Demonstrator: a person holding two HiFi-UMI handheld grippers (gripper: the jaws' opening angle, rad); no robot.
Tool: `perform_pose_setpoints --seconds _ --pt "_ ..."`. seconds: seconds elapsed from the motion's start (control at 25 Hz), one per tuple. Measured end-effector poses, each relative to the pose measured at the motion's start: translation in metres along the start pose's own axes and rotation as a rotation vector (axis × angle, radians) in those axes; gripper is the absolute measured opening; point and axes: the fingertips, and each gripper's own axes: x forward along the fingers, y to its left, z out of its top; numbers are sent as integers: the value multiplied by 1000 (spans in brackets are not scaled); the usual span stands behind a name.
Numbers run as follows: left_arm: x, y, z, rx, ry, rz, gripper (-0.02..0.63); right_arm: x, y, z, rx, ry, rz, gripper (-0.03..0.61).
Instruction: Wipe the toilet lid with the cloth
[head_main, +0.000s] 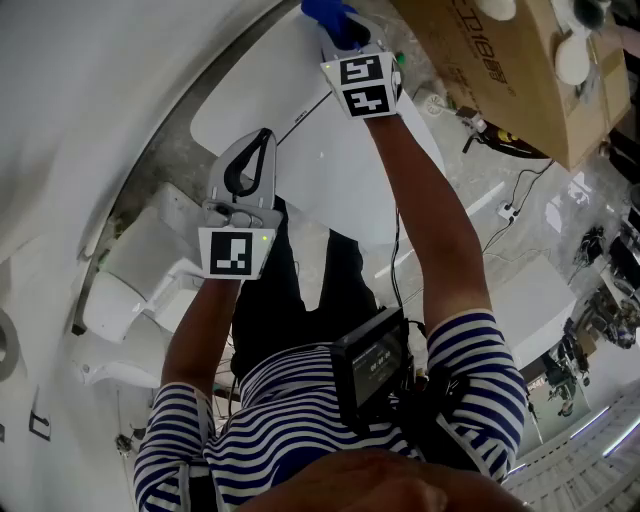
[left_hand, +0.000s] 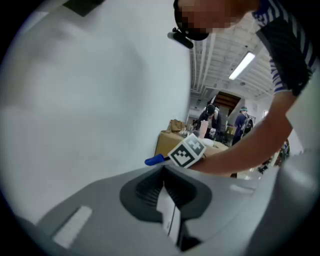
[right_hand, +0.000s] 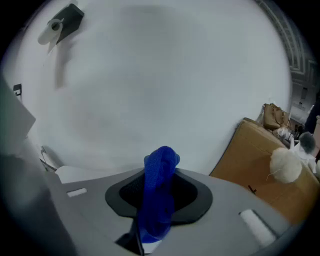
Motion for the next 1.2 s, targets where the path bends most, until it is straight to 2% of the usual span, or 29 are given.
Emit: perform_pose_setpoints --seconds 0.52,0.8,1.04,1.2 --pt "6 4 -5 -2 7 -2 2 13 -7 -5 28 3 -9 115" --pt "6 14 -13 5 27 -12 2 45 1 -13 38 33 -2 117" --pt "11 21 -20 19 30 -21 2 76 8 -36 64 90 8 117" --pt "11 23 -22 16 38 -21 2 80 12 -38 69 80 7 115"
